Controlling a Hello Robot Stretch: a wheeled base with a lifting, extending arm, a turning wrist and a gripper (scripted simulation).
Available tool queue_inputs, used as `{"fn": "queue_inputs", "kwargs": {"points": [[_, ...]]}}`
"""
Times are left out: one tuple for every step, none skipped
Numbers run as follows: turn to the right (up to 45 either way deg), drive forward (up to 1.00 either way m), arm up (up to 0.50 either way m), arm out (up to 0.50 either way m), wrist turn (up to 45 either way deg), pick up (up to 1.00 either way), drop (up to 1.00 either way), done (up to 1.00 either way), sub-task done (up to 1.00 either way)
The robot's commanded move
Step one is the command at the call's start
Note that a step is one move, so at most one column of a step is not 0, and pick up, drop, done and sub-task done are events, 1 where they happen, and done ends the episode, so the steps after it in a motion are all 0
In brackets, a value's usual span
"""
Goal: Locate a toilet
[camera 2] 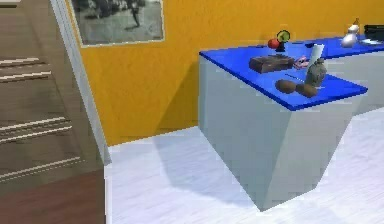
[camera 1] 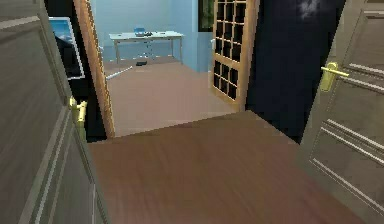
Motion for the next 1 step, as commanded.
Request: {"fn": "queue_inputs", "kwargs": {"points": [[-3.0, 0.0, 0.0, 0.0, 0.0, 0.0, 0.0, 0.0, 0.0]]}}
